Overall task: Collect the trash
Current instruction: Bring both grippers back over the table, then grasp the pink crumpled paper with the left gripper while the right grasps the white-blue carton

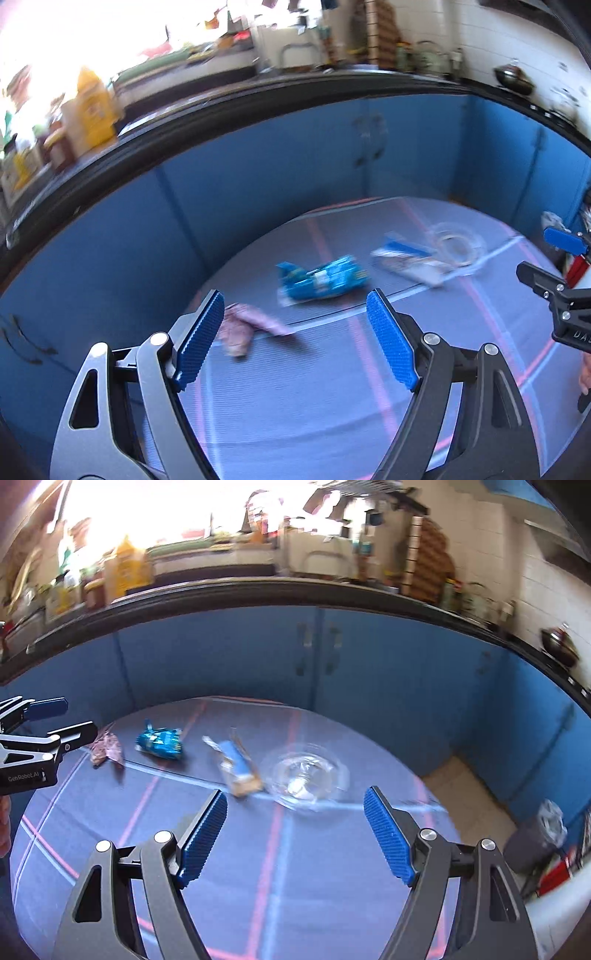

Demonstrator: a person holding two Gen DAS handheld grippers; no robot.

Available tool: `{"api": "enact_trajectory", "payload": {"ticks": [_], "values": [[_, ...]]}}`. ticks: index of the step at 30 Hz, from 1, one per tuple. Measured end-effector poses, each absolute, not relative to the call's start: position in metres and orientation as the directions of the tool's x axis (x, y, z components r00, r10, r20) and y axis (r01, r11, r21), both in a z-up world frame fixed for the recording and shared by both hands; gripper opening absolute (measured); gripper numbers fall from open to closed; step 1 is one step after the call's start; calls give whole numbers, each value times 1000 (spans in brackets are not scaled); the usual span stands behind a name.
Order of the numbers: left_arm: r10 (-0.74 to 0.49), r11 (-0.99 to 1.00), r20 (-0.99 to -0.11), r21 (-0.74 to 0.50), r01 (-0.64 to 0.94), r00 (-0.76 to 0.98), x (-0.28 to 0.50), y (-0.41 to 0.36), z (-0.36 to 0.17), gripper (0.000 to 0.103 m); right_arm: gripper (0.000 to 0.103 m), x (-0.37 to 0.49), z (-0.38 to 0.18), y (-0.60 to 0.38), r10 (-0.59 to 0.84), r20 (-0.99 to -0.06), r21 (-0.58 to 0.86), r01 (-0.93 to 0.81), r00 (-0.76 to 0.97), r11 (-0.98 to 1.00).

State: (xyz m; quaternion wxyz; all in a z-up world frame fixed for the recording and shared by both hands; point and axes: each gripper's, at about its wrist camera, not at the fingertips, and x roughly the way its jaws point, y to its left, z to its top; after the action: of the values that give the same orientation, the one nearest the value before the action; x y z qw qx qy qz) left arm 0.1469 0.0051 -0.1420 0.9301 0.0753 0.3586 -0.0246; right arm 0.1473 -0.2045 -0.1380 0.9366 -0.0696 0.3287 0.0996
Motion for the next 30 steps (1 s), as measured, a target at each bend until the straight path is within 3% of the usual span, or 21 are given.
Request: {"api": "enact_trajectory", "payload": {"ticks": [12, 18, 21, 23, 25, 30], "values": [[-14, 996, -741, 45, 71, 671, 183, 41, -190, 79, 75, 214, -174, -131, 148, -693, -167, -356, 705, 920], [-23, 999, -773, 10, 49, 634, 200, 55, -206, 73, 73, 242, -190, -118, 142, -735, -177, -389, 663, 904], [-39, 999, -794, -17, 42, 607, 205, 58, -213, 59, 42, 248, -197, -115, 149, -764, -163, -411, 628, 897], [-52, 999, -792, -31, 45, 609, 204, 59, -213, 55, 30, 246, -198, -116, 159, -761, -161, -421, 629, 893], [-66, 998, -788, -43, 52, 612, 203, 60, -211, 38, 22, 242, -195, -119, 185, -766, -132, -432, 616, 892], [-113, 993, -767, -70, 92, 631, 193, 52, -197, 24, 2, 223, -181, -134, 270, -760, -42, -460, 591, 887]]}}
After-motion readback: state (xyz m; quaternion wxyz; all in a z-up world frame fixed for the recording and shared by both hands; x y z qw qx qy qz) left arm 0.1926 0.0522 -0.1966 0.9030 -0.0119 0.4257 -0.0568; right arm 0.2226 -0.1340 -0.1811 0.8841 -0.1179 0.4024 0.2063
